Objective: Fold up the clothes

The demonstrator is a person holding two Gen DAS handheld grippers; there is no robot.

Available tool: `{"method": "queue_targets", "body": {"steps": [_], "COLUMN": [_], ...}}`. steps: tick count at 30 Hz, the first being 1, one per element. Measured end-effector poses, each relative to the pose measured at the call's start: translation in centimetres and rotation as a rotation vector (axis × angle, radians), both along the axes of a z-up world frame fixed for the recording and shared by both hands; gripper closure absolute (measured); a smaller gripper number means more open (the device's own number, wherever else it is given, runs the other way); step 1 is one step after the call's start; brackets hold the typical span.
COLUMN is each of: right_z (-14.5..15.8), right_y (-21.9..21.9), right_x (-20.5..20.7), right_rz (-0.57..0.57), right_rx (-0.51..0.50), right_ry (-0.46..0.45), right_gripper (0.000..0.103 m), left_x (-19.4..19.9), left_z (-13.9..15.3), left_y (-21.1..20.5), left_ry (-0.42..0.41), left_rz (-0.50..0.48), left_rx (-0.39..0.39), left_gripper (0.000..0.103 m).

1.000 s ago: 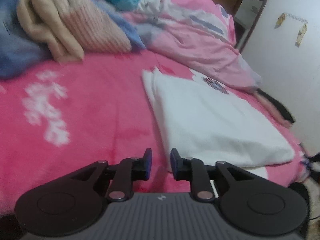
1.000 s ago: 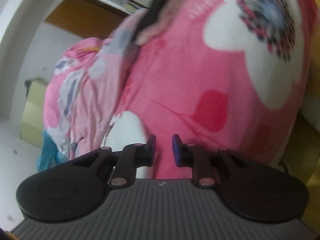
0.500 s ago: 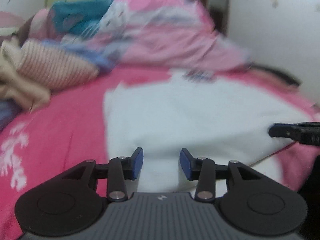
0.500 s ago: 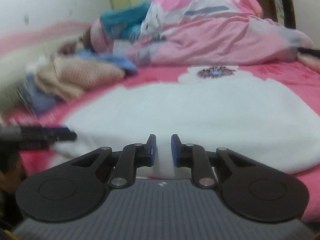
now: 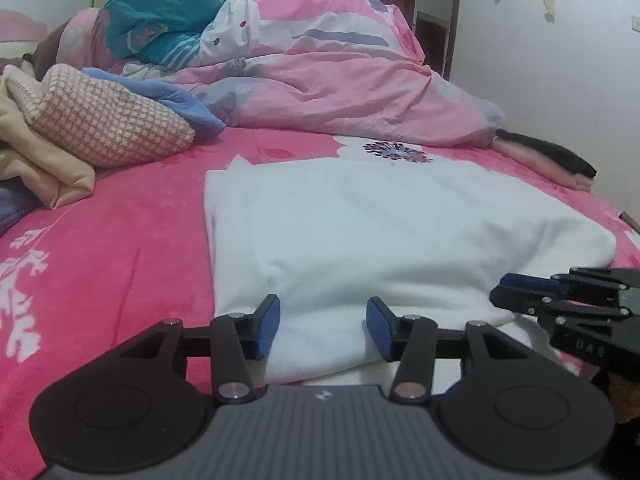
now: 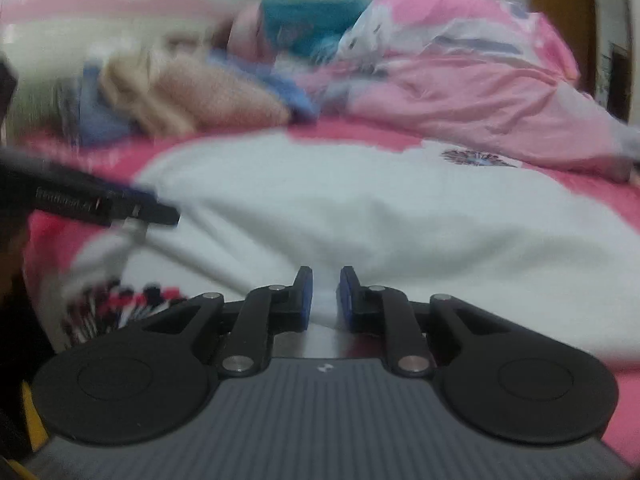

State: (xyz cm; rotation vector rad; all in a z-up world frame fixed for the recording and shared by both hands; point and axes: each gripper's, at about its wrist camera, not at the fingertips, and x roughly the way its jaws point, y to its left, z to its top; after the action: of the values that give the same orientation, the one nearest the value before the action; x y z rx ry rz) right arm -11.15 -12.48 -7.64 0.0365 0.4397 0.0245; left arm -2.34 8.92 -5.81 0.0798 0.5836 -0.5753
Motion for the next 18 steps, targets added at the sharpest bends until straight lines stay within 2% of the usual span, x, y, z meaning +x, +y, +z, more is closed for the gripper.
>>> {"method": "queue_targets", "body": {"steps": [1,3,6,7,10,11,13,15,18], "right_z": [0.6,2.2,3.3,3.0,0.7,-0.1,0.5,1.7,2.2], "right_y": [0.0,0.1,1.6,2.1,3.2,3.6,4.9,5.5,7.3], "right_x": [-0.2,-0.6,-0.7,-0.3,1.7,1.6,1.1,1.1,2.0], "right_rz": [-0.015,-0.027,0.037,0.053,0.077,0.065,0.068,0.093,0.113], "right_rx": [0.026,0.056,0.036,0.027,0.036,0.022,-0.039,0.001,-0.061], "right_ry": [0.007,-0.011,-0.098,-0.095,-0.011,-0.014,-0.031,-0.067,-0.115], "right_gripper": [0.090,0.088,0.088,0.088,0.089,0.089,0.093,0.096,0.095], "left_x": [-0.3,-1.0,-1.7,-1.7,-1.6,-1.5,-1.1,-0.6,-0.1], "left_z": [0.3,0.9,1.5,1.6,1.7,1.6,1.3,0.7,0.1], "left_y": [0.3,1.4,3.3,4.0,6.4,7.2,8.7,10.1,11.8], "left_ry": [-0.001,-0.023,-0.023,-0.014,0.034,0.052,0.092,0.137,0.181], "left_rz": [0.004,0.034,0.097,0.120,0.202,0.231,0.279,0.318,0.342], "left_rx": [-0.002,-0.009,-0.048,-0.067,-0.138,-0.159,-0.188,-0.226,-0.294], "left_gripper": [0.054,0.047,0.045,0.045,0.045,0.045,0.045,0.045,0.047]}}
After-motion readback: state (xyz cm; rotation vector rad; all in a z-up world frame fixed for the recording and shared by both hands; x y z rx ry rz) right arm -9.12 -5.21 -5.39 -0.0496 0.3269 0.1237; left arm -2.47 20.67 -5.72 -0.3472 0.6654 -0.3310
